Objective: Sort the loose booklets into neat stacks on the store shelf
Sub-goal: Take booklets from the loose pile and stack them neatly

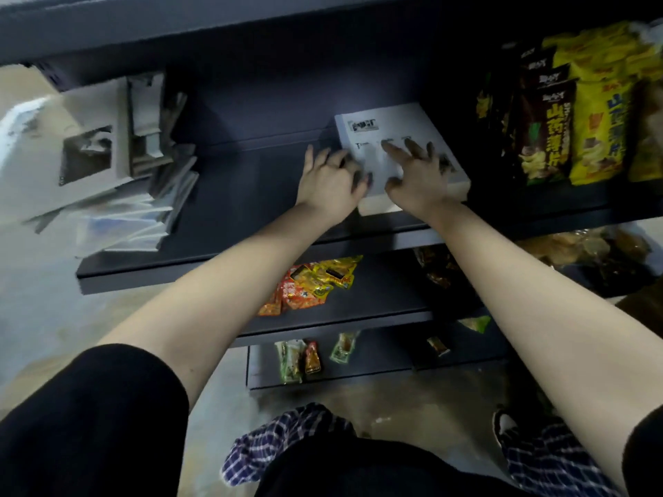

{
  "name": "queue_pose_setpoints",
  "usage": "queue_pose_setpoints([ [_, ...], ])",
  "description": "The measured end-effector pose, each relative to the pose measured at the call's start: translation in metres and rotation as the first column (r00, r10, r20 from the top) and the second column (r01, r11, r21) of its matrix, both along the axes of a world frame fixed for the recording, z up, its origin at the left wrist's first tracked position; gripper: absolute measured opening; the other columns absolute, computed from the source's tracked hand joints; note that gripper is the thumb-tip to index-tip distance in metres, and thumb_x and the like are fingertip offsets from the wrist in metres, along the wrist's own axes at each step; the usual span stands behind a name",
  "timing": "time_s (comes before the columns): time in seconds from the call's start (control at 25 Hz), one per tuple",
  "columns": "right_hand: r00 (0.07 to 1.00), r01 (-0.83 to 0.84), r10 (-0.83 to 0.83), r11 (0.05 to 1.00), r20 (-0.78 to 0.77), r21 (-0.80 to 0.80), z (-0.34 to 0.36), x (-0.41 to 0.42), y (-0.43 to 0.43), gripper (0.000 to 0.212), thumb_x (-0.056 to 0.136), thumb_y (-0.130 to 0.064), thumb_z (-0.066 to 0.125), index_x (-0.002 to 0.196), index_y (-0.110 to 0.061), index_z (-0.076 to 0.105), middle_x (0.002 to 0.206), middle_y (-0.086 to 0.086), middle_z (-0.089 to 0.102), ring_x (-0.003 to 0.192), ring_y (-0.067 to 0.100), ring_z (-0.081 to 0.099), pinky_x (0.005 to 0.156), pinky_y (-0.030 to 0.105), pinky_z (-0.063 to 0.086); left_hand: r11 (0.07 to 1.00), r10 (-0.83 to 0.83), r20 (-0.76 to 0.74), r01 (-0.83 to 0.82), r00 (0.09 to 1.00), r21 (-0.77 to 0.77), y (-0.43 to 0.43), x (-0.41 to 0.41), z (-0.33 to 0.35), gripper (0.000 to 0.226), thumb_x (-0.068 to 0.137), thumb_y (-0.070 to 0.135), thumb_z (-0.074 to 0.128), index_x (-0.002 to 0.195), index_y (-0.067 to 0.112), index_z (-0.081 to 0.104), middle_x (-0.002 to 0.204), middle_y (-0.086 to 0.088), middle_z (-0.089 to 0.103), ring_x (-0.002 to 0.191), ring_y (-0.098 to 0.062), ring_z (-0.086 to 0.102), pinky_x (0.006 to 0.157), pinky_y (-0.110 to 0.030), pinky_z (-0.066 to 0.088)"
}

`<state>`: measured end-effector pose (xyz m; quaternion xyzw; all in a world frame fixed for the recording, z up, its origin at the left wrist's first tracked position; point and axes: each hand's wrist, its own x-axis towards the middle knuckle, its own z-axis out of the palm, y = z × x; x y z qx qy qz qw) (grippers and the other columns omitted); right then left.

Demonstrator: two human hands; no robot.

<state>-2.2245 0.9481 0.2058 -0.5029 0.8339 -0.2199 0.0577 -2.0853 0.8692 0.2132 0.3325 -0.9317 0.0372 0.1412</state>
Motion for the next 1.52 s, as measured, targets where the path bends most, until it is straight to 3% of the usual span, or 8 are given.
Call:
queue_pose_setpoints([
  [0.28,0.982,-0.191,0.19,0.974,-0.021,-0.124,0.044,0.074,-0.049,0.069,0.09,-0.026,0.052,0.148,-0.033,0.014,0.157,0.008,0.011,0.143,0.038,0.002,0.112,0.061,0.012,0.971,0.206,0.02,-0.202,0.978,-0.131,-0.037,0.088,0.036,0.045,0.094,0.033,0.042,0.135,0.014,0.046,0.151,-0.013,0.03,0.139,-0.032,0.023,0.117,-0.045,0.001],
  [0.6,0.925,-0.379,0.37,0.909,-0.083,-0.174,0.066,0.16,-0.097,0.057,0.094,-0.033,0.045,0.147,-0.032,0.022,0.157,0.004,0.013,0.143,0.036,0.004,0.112,0.06,0.013,0.917,0.357,-0.063,-0.362,0.932,-0.167,-0.073,0.174,0.072,0.044,0.091,0.031,0.042,0.131,0.014,0.049,0.149,-0.014,0.033,0.139,-0.034,0.023,0.117,-0.046,0.004],
  [0.8,0.886,-0.464,0.443,0.857,-0.138,-0.225,0.077,0.209,-0.123,0.051,0.095,-0.036,0.044,0.144,-0.031,0.031,0.156,0.002,0.018,0.143,0.035,0.006,0.111,0.06,0.014,0.893,0.432,-0.095,-0.44,0.897,-0.09,-0.092,0.232,0.063,0.065,0.086,0.056,0.037,0.139,0.019,0.041,0.148,-0.009,0.037,0.137,-0.032,0.028,0.116,-0.048,0.008],
  [1.0,0.849,-0.525,0.485,0.819,-0.207,-0.234,0.079,0.265,-0.164,0.044,0.096,-0.038,0.04,0.139,-0.028,0.041,0.154,0.002,0.022,0.142,0.034,0.01,0.113,0.058,0.008,0.945,0.284,-0.139,-0.301,0.949,-0.124,-0.106,0.283,0.064,0.082,0.071,0.077,0.04,0.128,0.019,0.052,0.138,-0.001,0.05,0.126,-0.026,0.046,0.099,-0.039,0.039],
  [1.12,0.863,-0.504,0.471,0.829,-0.183,-0.243,0.087,0.29,-0.194,0.039,0.098,-0.036,0.038,0.133,-0.026,0.05,0.151,0.004,0.031,0.141,0.03,0.016,0.114,0.049,0.008,0.971,0.186,-0.05,-0.192,0.981,-0.145,-0.114,0.304,0.066,0.081,0.073,0.075,0.045,0.13,0.018,0.051,0.139,0.001,0.05,0.126,-0.025,0.046,0.096,-0.037,0.042],
  [1.28,0.836,-0.547,0.521,0.82,-0.173,-0.17,0.086,0.318,-0.223,0.036,0.098,-0.035,0.035,0.119,-0.021,0.062,0.13,0.0,0.055,0.127,0.022,0.042,0.103,0.041,0.026,0.968,-0.013,-0.01,0.01,1.0,-0.251,-0.134,0.337,0.057,0.068,0.086,0.063,0.036,0.126,0.011,0.057,0.132,-0.008,0.057,0.124,-0.03,0.052,0.097,-0.04,0.047],
  [1.4,0.852,-0.491,0.524,0.806,0.012,-0.331,0.084,0.323,-0.23,0.043,0.098,-0.034,0.033,0.104,-0.012,0.07,0.11,0.005,0.067,0.11,0.025,0.057,0.096,0.038,0.042,0.904,-0.127,-0.017,0.108,0.992,-0.414,-0.143,0.361,0.061,0.058,0.092,0.052,0.034,0.12,0.011,0.064,0.117,-0.008,0.067,0.104,-0.026,0.066,0.065,-0.032,0.058],
  [1.52,0.822,-0.485,0.567,0.743,0.049,-0.462,0.083,0.308,-0.223,0.037,0.09,-0.019,0.038,0.111,-0.011,0.068,0.122,0.004,0.063,0.119,0.021,0.052,0.105,0.029,0.036,0.919,-0.184,-0.111,0.131,0.977,-0.372,-0.147,0.39,0.08,0.053,0.097,0.053,0.024,0.122,0.021,0.058,0.101,-0.004,0.073,0.074,-0.028,0.07,0.053,-0.027,0.05],
])
